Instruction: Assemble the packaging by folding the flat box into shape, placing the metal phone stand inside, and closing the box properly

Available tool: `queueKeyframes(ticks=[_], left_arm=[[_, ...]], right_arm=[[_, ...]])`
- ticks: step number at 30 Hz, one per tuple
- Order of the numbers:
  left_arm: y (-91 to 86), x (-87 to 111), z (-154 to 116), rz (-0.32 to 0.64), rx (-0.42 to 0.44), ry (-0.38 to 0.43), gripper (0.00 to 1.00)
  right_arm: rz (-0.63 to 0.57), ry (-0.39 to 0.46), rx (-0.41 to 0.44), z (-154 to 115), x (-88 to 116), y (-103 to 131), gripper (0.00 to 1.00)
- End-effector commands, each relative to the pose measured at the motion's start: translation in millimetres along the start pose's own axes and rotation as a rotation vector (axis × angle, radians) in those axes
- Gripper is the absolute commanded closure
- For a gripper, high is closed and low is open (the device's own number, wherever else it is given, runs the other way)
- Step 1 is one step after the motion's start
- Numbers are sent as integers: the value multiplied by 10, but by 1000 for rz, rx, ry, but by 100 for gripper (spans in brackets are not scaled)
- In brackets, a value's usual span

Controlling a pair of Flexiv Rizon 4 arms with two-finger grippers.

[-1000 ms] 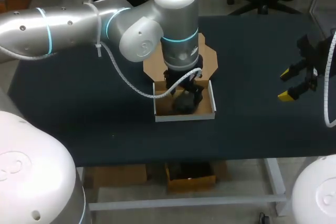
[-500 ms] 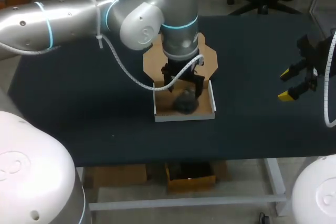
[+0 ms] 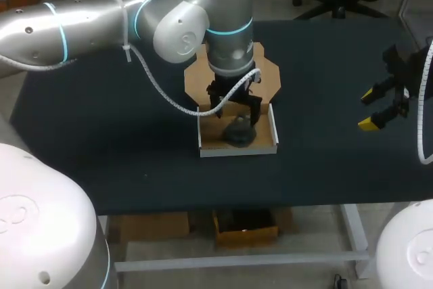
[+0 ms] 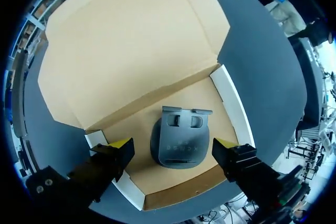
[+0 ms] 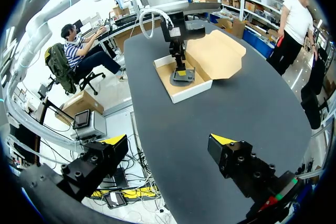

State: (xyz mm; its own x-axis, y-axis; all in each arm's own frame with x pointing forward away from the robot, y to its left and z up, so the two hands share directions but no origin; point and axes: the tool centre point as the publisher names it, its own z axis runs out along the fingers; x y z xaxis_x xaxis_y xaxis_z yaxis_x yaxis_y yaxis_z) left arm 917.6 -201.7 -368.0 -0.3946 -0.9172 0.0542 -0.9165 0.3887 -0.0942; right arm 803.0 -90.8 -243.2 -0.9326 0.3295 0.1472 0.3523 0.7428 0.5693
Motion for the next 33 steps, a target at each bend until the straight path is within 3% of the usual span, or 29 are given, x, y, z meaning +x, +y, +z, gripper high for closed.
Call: queueKeyframes(ticks=[1, 6, 12, 24, 33], left_arm=[[-6, 9, -4, 0, -1, -4, 0], [-6, 9, -4, 0, -1, -4, 0], [32, -17, -11, -120, 2, -1, 0], [196, 83, 79, -214, -30, 15, 0], [212, 123, 177, -279, -40, 6, 0]], right_arm=[[0, 4, 1, -19, 3, 3, 0], [0, 4, 1, -19, 3, 3, 0], [0, 4, 1, -19, 3, 3, 0], [0, 4, 1, -19, 3, 3, 0], [0, 4, 1, -19, 3, 3, 0]])
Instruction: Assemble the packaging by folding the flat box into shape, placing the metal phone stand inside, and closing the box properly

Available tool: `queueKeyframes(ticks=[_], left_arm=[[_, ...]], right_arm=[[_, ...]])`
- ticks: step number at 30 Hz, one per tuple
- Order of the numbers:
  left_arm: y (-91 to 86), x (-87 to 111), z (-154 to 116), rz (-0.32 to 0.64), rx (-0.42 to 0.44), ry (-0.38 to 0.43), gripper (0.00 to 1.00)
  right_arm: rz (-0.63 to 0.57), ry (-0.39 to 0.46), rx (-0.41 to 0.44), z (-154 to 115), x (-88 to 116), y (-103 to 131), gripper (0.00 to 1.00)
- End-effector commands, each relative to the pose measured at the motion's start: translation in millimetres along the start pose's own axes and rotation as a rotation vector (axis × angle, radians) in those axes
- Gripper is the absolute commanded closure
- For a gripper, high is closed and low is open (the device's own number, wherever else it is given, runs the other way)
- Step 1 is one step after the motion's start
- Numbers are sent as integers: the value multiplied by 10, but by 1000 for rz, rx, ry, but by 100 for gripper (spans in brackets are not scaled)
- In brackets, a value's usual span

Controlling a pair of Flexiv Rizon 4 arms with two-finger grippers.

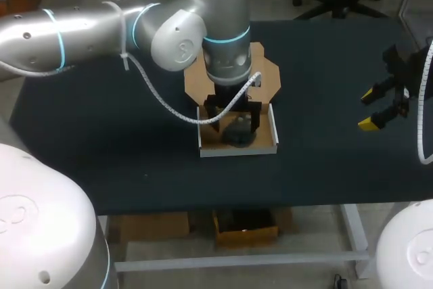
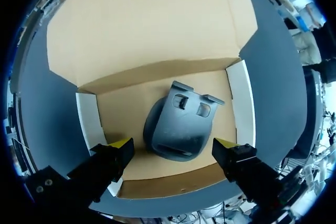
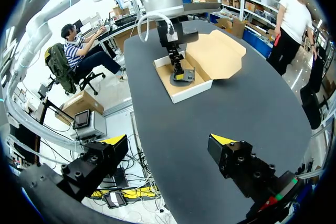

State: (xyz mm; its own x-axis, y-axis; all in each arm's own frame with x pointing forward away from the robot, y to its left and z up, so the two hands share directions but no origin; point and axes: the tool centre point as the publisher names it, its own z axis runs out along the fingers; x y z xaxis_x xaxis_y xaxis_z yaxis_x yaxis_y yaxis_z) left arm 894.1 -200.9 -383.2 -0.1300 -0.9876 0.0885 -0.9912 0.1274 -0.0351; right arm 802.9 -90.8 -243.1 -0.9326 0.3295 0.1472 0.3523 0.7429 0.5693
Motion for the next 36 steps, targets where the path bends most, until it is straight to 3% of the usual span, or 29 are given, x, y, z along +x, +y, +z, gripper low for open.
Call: queueKeyframes(ticks=[1, 24, 36], left_arm=[[-12, 54, 44, -8, -2, -10, 0], [156, 171, 111, -53, -49, -16, 0], [377, 244, 135, -67, -66, -17, 0]], right_arm=[[0, 4, 1, -18, 3, 2, 0], [0, 4, 1, -18, 3, 2, 0], [0, 4, 1, -18, 3, 2, 0]])
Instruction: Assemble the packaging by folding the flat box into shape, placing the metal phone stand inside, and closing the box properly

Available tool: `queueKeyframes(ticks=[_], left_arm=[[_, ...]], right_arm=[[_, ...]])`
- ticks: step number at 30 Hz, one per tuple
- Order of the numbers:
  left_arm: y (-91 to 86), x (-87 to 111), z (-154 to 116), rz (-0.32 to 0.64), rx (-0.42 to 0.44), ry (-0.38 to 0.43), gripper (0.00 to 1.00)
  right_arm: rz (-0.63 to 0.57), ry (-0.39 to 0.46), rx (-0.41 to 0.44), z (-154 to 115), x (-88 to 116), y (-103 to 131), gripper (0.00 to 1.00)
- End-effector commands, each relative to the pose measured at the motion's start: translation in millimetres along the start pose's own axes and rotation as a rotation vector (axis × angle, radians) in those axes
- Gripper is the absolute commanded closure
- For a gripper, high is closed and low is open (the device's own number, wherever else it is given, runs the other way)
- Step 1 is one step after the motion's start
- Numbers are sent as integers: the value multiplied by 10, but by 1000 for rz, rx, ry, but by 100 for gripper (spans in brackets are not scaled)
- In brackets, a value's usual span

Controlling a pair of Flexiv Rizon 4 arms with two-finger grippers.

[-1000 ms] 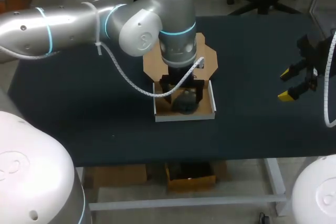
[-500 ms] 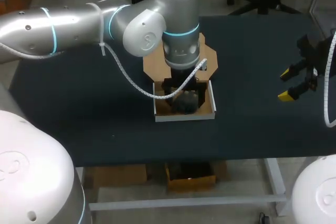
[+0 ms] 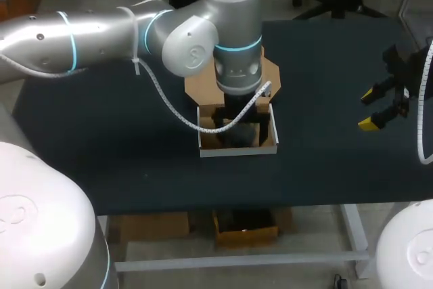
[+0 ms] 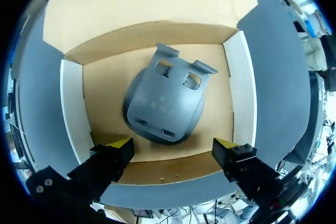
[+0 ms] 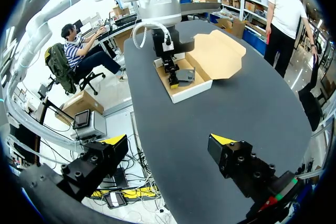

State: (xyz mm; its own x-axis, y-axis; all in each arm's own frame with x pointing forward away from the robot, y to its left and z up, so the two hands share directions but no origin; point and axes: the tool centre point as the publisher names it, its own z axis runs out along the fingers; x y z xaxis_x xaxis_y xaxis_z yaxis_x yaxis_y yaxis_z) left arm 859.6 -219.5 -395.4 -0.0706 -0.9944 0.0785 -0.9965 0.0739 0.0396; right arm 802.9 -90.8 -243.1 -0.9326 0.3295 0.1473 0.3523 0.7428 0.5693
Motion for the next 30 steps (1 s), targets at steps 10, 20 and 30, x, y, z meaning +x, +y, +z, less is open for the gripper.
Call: queueKeyframes(ticks=[10, 20, 30], left_arm=[[247, 75, 50, -27, -9, -12, 0], [454, 121, 83, -69, -21, -24, 0], [637, 156, 112, -109, -25, -21, 0]], right_arm=[[0, 4, 1, -18, 3, 2, 0], [0, 4, 1, -18, 3, 2, 0], [0, 4, 1, -18, 3, 2, 0]])
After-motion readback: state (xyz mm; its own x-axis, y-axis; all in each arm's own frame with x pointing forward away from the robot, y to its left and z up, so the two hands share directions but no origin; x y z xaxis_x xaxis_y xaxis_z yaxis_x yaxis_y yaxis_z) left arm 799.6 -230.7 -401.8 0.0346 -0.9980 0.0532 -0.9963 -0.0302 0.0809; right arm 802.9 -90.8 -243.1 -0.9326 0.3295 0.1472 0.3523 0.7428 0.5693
